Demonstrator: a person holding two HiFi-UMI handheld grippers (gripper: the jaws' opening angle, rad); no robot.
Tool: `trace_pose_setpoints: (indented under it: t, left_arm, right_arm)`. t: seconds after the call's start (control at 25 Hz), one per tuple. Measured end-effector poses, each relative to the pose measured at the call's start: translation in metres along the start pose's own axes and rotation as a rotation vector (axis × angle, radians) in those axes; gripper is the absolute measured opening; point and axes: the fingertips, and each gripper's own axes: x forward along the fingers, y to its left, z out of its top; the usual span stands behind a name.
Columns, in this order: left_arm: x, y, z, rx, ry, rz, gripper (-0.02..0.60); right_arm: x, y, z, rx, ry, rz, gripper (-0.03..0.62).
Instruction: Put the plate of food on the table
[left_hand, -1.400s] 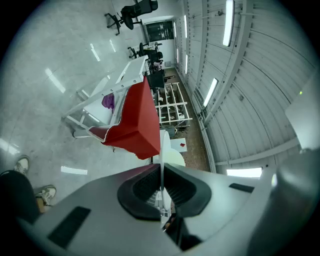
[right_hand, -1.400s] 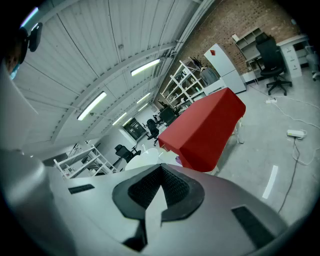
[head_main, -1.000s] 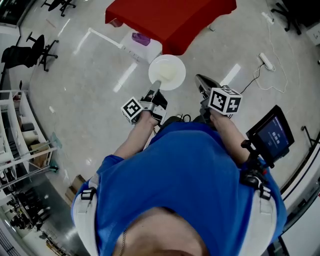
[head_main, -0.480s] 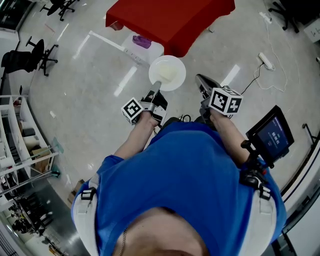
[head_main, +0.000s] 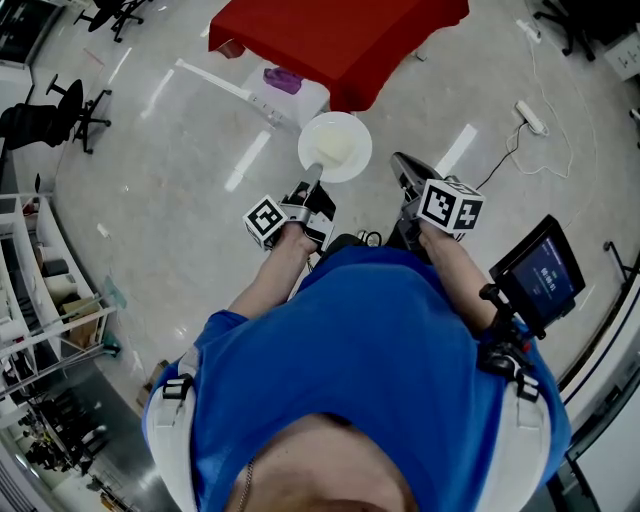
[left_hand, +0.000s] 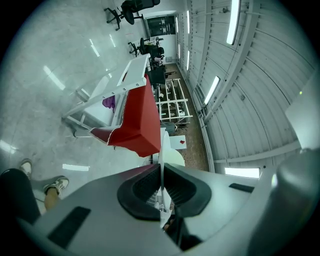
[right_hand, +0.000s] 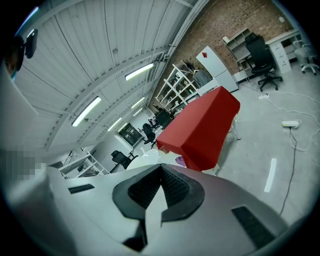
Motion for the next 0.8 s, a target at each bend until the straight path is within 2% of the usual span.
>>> trace_pose_setpoints:
  t: [0.32, 0.64, 0.8]
  left_arm:
    - [0.000, -0.008, 0.002, -0.009, -0.025, -0.034, 0.017]
    - [0.004, -0.009, 0.010, 0.027, -0.045, -0.060, 0.017]
    - [0.008, -0.011, 0.010, 0.012, -0.045, -0.062, 0.017]
  right_arm:
    - [0.004, 0.007, 0.008, -0.025, -0.011, 0.024, 0.002]
    - [0.008, 0.013, 0.020, -0.068, -0.031, 0.053, 0.002]
    - [0.009, 0.013, 0.024, -0.074, -0.035, 0.051, 0.002]
